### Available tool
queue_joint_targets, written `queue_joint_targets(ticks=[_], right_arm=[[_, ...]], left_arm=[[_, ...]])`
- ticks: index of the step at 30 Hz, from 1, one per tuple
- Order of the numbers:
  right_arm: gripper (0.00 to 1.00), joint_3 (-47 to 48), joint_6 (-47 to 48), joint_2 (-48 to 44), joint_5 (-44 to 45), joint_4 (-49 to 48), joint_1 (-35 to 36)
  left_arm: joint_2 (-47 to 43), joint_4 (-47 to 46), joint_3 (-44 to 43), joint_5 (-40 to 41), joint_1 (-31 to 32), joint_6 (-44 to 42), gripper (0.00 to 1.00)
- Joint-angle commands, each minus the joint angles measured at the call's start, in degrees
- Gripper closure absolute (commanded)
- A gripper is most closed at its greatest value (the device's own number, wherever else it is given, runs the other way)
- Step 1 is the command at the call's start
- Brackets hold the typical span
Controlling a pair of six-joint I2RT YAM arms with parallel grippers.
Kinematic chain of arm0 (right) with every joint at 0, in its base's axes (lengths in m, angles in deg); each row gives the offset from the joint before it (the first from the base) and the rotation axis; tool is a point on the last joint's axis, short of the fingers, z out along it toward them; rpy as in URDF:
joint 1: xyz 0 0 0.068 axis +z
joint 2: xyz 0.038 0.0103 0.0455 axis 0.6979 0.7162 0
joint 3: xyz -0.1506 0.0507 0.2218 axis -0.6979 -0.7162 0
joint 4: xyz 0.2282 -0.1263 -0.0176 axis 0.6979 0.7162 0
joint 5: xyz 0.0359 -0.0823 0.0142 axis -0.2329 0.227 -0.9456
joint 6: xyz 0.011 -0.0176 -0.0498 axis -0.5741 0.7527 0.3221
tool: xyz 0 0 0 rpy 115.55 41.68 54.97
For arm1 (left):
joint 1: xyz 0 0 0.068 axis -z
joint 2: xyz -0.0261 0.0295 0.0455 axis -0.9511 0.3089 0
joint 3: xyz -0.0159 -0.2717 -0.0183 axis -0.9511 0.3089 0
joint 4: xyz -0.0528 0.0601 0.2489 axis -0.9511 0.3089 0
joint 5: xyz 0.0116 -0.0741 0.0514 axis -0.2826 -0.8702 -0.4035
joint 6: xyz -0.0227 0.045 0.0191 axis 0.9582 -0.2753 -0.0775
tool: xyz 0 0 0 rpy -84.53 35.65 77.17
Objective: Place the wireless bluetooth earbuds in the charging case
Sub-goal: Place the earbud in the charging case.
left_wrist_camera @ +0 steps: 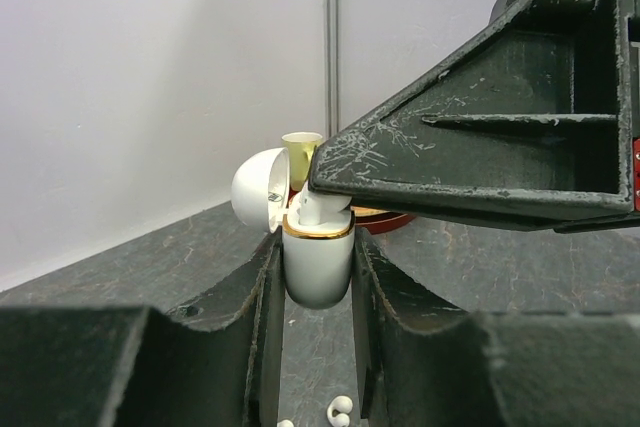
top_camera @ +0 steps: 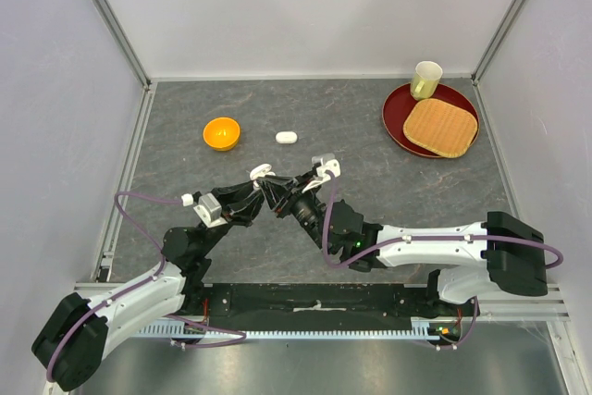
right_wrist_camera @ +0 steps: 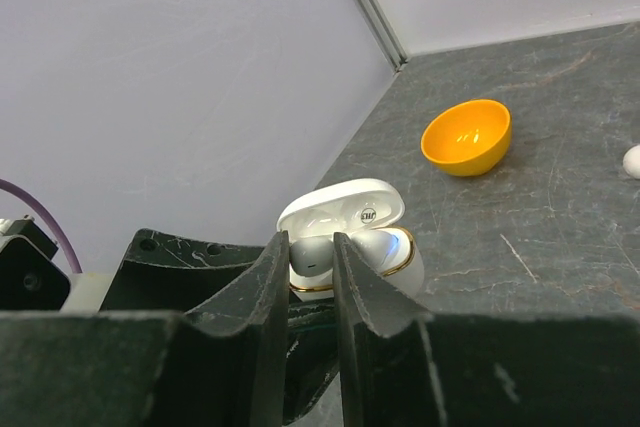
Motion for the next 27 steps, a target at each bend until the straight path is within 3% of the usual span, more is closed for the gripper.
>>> queue_joint_targets(ticks=[1,5,8,19,22,24,27], right_arm=[[0.70,2.6,0.0,-1.6,-0.1,3.9,0.6],[0.50,4.8,0.3,-2.2,-1.0,4.6,0.6],[0.41,7.8,0.3,-2.4,-0.5,8.0,0.6],[0.29,15.7,6.3,-4.9,-0.6,12.0,0.6],[0.22,17.2,6.0,-5.9,5.6,17.8,0.5],[0.18,19.7,3.2,-6.1,8.9,27.1,-0.8],[0.16,23.5,-3.0,-5.9,6.3,40.0,-5.6]], left_arm=[[-0.9,-4.6,1.3,1.8,-0.1,0.5,0.98],[-0.9,-4.0,1.1,1.3,-0.1,0.3,0.98],[-0.8,-3.7,1.0,1.2,-0.1,0.2,0.98],[-0.9,-2.0,0.6,1.6,-0.1,-0.3,0.98],[-1.6,0.8,-0.1,3.1,-0.1,0.5,0.98],[-2.1,2.3,-0.8,3.5,-0.1,0.4,0.98],[-1.5,3.0,-1.3,2.6,-0.1,-0.4,0.98]])
